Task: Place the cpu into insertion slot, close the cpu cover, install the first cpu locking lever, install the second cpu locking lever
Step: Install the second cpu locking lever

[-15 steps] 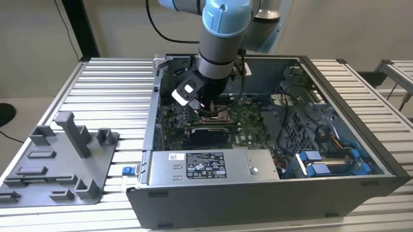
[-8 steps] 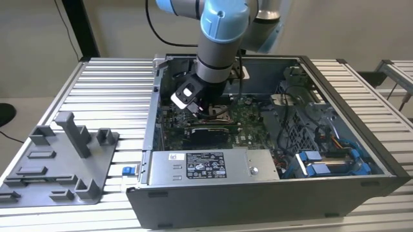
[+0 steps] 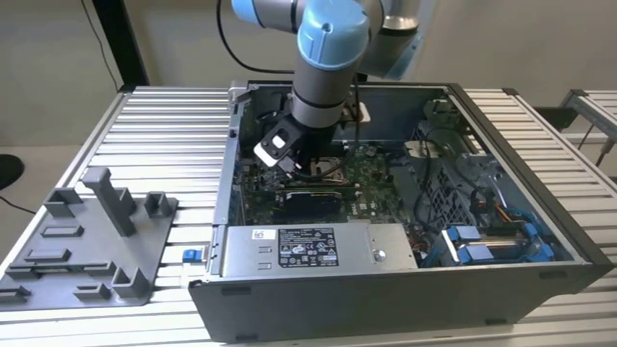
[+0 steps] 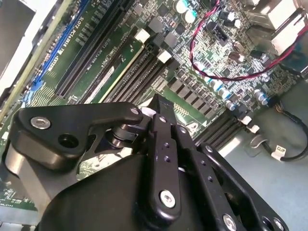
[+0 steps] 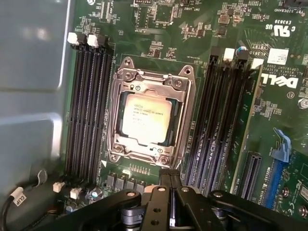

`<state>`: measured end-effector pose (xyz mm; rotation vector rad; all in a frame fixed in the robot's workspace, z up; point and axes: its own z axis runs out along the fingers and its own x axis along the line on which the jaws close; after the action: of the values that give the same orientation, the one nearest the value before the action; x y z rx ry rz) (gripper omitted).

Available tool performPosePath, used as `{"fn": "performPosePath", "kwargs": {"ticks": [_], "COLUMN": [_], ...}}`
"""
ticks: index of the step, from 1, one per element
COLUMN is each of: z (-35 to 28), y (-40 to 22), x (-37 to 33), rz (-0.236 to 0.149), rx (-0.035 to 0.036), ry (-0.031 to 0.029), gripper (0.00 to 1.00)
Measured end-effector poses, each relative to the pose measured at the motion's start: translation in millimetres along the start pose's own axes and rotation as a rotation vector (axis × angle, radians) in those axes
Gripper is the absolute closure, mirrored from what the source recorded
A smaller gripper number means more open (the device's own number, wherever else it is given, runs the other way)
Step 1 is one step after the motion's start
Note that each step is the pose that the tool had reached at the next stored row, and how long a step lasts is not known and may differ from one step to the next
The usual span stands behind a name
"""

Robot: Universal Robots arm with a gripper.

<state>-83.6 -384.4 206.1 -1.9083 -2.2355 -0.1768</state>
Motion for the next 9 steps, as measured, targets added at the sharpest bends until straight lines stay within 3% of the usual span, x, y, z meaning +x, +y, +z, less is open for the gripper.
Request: {"fn": "performPosePath", "kwargs": {"ticks": [9], "z": [5.5], "y": [-2.6], "x": [-0.8], "rz": [0.0], "rx": [0.0], "ry": [0.0], "gripper": [1.0]}}
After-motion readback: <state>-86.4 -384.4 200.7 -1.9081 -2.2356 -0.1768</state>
